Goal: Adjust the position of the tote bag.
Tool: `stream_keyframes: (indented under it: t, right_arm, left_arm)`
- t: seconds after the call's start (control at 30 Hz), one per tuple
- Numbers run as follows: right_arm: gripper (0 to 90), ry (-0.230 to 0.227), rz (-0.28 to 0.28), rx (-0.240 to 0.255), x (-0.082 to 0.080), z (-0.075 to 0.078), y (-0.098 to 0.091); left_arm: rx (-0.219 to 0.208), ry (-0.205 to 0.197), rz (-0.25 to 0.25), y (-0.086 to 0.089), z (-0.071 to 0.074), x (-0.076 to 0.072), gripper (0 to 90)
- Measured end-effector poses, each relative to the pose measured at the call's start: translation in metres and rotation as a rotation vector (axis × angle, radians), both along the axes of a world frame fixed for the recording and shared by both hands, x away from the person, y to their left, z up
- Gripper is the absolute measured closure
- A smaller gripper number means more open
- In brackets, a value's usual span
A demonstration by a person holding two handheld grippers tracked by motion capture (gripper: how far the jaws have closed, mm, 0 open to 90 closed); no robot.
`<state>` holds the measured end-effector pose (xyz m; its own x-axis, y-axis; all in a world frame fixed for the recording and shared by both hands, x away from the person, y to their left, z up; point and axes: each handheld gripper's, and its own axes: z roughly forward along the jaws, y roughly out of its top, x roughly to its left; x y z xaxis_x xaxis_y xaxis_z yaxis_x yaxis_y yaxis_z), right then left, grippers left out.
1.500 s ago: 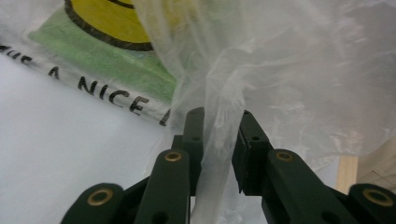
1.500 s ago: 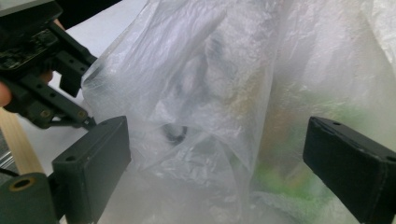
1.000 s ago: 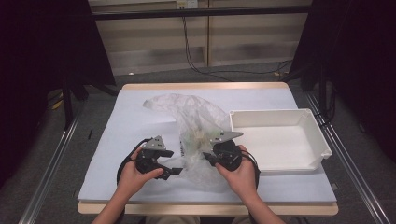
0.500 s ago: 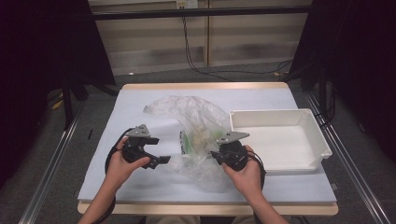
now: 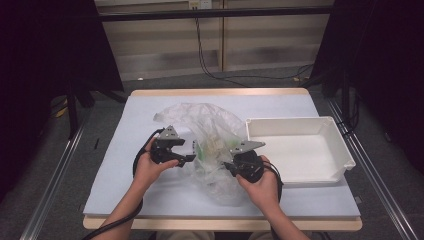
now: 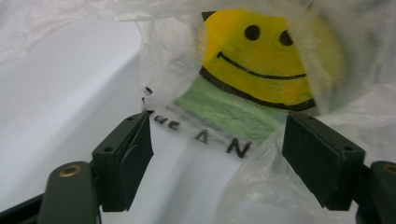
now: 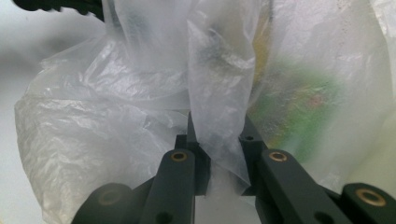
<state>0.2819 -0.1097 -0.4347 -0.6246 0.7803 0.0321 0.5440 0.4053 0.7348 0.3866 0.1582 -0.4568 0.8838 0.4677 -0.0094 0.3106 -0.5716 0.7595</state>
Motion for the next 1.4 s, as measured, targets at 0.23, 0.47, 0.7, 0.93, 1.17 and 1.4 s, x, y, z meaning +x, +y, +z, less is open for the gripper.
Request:
stream_keyframes:
  t: [0.23, 0.47, 0.7, 0.93, 1.17, 1.4]
  right_arm:
    - [80.7, -0.003, 0.012, -0.01, 0.004, 0.001, 0.004]
    - [79.9, 0.004, 0.015, -0.011, 0.007, 0.0, 0.005]
    - [79.3, 0.006, 0.012, -0.009, 0.011, 0.001, 0.007]
    - [79.6, 0.009, 0.024, -0.034, 0.02, 0.005, 0.016]
    - [81.0, 0.01, 0.042, -0.066, 0.035, 0.01, 0.027]
    - [81.1, 0.006, 0.052, -0.098, 0.051, 0.016, 0.036]
  left_arm:
    - [-0.012, 0.002, 0.02, -0.018, -0.01, 0.02, 29.6]
    - [-0.047, 0.008, 0.024, -0.027, -0.017, 0.033, 46.1]
    - [-0.056, 0.115, 0.038, -0.022, -0.011, 0.023, 88.7]
    - [-0.082, 0.15, 0.091, 0.012, -0.005, 0.008, 89.7]
    - [-0.094, 0.146, 0.12, 0.035, -0.002, -0.009, 89.5]
    - [-0.084, 0.132, 0.145, 0.045, 0.001, -0.022, 89.6]
